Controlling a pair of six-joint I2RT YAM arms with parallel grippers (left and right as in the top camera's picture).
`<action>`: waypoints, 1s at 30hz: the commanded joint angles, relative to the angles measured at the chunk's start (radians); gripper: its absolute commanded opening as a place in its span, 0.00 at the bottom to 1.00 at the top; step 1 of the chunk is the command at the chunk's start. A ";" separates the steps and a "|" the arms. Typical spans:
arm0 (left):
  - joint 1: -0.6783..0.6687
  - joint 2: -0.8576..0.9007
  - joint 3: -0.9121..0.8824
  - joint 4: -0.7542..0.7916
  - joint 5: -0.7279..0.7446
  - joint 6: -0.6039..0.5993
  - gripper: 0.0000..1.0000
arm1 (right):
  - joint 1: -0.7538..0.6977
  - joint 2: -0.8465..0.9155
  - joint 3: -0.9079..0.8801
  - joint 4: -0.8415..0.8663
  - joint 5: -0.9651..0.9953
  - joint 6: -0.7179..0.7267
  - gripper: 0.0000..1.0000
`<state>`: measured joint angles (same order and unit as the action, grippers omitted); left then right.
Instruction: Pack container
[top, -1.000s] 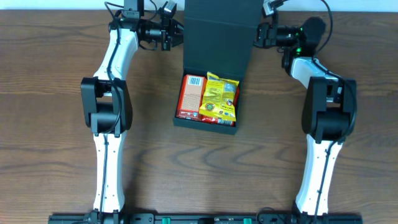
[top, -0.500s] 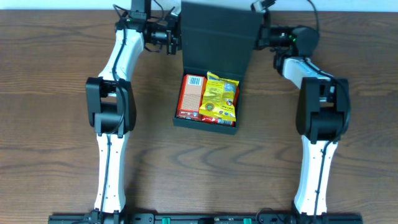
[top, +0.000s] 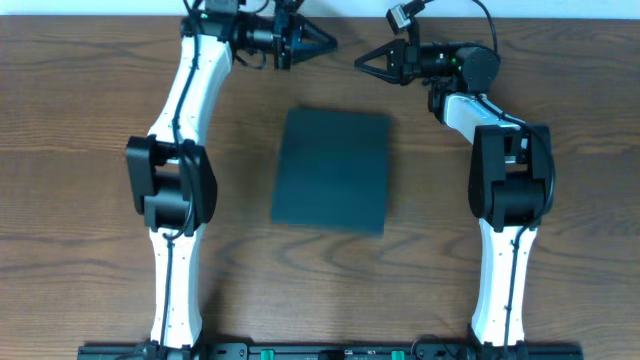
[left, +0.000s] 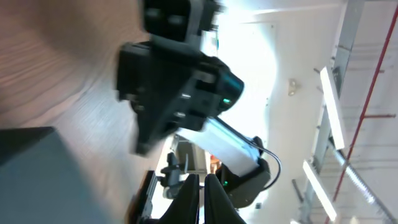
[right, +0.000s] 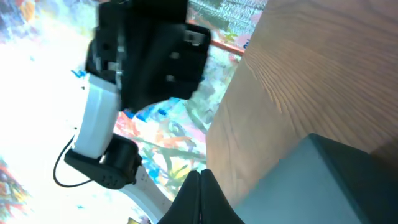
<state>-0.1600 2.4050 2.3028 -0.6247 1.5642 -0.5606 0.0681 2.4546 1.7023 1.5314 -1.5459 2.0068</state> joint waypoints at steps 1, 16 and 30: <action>0.004 -0.016 0.016 -0.007 -0.001 0.034 0.06 | -0.027 0.005 0.002 0.043 -0.011 0.012 0.02; -0.056 -0.017 0.016 -0.412 -0.712 0.166 0.06 | -0.182 0.007 0.002 -0.272 -0.009 -0.468 0.02; -0.112 -0.019 0.017 -0.499 -0.919 0.107 0.06 | -0.202 0.007 0.002 -0.974 0.431 -1.012 0.02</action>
<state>-0.2775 2.3939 2.3047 -1.1099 0.7166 -0.4389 -0.1188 2.4611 1.7016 0.5724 -1.2537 1.0901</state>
